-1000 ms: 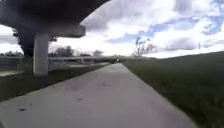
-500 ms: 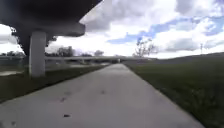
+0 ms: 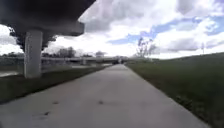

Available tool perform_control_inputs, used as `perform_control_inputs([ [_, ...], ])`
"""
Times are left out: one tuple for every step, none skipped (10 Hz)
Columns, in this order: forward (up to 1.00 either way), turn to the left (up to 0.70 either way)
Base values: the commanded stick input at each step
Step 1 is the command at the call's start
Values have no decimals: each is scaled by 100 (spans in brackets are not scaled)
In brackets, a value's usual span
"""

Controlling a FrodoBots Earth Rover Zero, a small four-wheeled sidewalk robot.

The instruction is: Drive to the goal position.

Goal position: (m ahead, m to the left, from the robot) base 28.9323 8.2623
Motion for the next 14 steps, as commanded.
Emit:
perform_control_inputs([
  [100,0],
  [100,0],
  [100,0],
  [100,0],
  [100,0],
  [100,0],
  [100,0],
  [100,-5],
  [100,-29],
  [100,-34],
  [100,-39],
  [100,0],
  [100,0],
  [100,0],
])
